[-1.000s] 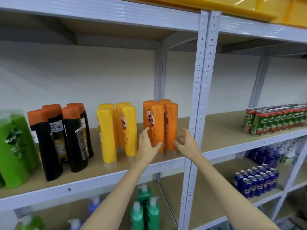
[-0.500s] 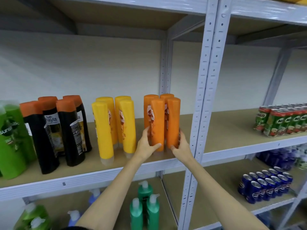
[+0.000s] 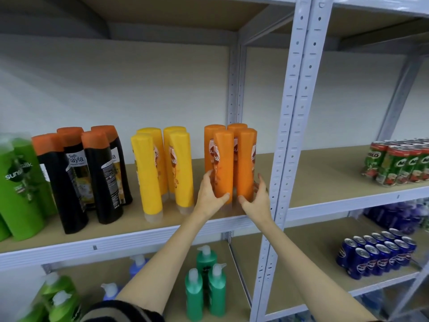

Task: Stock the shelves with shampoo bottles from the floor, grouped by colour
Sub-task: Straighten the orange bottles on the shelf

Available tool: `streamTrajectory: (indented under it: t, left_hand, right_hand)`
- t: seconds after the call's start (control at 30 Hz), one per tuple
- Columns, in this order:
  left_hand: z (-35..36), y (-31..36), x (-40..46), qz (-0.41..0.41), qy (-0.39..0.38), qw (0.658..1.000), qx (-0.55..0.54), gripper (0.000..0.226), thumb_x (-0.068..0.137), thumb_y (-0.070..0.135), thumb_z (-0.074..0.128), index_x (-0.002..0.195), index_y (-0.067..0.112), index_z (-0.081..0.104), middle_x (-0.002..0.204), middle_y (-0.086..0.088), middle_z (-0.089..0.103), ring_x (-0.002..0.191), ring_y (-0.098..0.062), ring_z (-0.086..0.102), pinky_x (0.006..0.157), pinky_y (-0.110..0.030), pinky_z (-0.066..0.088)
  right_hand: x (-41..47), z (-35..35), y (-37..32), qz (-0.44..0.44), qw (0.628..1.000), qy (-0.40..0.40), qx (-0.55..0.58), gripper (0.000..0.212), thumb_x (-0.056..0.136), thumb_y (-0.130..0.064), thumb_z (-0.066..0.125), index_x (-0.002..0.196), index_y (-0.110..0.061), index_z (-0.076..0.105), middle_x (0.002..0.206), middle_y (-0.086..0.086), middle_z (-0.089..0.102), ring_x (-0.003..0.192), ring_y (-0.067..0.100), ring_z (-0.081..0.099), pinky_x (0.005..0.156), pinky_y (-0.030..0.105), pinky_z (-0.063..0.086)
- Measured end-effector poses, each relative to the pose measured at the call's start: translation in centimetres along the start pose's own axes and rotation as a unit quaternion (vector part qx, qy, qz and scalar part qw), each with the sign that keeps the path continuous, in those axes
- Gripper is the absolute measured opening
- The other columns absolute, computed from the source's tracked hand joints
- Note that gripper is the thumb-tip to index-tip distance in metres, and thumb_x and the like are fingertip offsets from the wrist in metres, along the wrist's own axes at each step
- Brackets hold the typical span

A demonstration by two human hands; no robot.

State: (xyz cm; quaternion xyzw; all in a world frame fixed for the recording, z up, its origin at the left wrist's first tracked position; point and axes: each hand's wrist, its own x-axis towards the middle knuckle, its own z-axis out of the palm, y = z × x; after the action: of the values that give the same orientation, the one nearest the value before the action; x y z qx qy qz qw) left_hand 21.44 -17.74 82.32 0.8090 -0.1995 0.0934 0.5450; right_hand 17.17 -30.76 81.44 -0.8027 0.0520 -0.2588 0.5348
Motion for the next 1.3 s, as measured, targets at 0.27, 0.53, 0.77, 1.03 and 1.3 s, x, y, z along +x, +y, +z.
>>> streamTrajectory:
  t: [0.27,0.53,0.77,1.03,1.3]
  left_hand:
    - [-0.1,0.3,0.3,-0.025,-0.009,1.000,-0.008,0.084,0.078,0.023,0.071,0.140,0.020,0.016,0.144,-0.005,0.034,0.129,-0.023,0.040,0.100,-0.037,0.041]
    - [0.5,-0.8,-0.6,0.002,0.081,0.997,-0.008,0.088,0.075,0.030,0.074,0.140,0.018,0.016,0.143,-0.005,0.033,0.132,-0.018,0.035,0.107,-0.039,0.037]
    - [0.0,-0.3,-0.6,0.029,0.068,0.997,-0.008,0.089,0.079,0.025,0.071,0.144,0.023,0.010,0.148,-0.002,0.027,0.135,-0.017,0.030,0.107,-0.038,0.033]
    - [0.1,-0.2,-0.7,0.057,0.085,0.994,-0.022,0.084,0.080,0.025,0.069,0.144,0.030,0.014,0.147,0.002,0.031,0.133,-0.014,0.033,0.107,-0.045,0.037]
    - [1.0,-0.2,-0.7,0.052,0.133,0.990,0.005,0.085,0.081,0.024,0.069,0.144,0.031,0.012,0.143,-0.001,0.031,0.131,-0.014,0.033,0.105,-0.040,0.037]
  right_hand:
    - [0.8,-0.3,0.2,-0.024,0.999,-0.027,0.015,0.079,0.087,-0.005,0.059,0.147,-0.016,0.009,0.148,0.012,0.030,0.133,0.027,0.037,0.106,0.041,0.036]
    - [0.5,0.4,1.2,-0.047,0.999,0.001,0.013,0.082,0.081,-0.016,0.069,0.144,-0.014,0.017,0.144,0.011,0.035,0.128,0.026,0.042,0.103,0.043,0.042]
    - [0.5,0.2,2.0,-0.037,0.999,-0.030,0.025,0.085,0.085,-0.012,0.064,0.147,-0.017,0.007,0.150,0.010,0.028,0.135,0.026,0.034,0.106,0.041,0.034]
    - [0.6,0.4,1.9,-0.103,0.994,-0.015,0.028,0.082,0.084,-0.013,0.066,0.145,-0.029,0.015,0.148,0.004,0.032,0.132,0.023,0.037,0.104,0.050,0.041]
    - [0.5,1.0,2.1,-0.122,0.992,0.028,0.006,0.085,0.079,-0.019,0.072,0.145,-0.025,0.019,0.143,0.007,0.037,0.127,0.023,0.041,0.101,0.047,0.044]
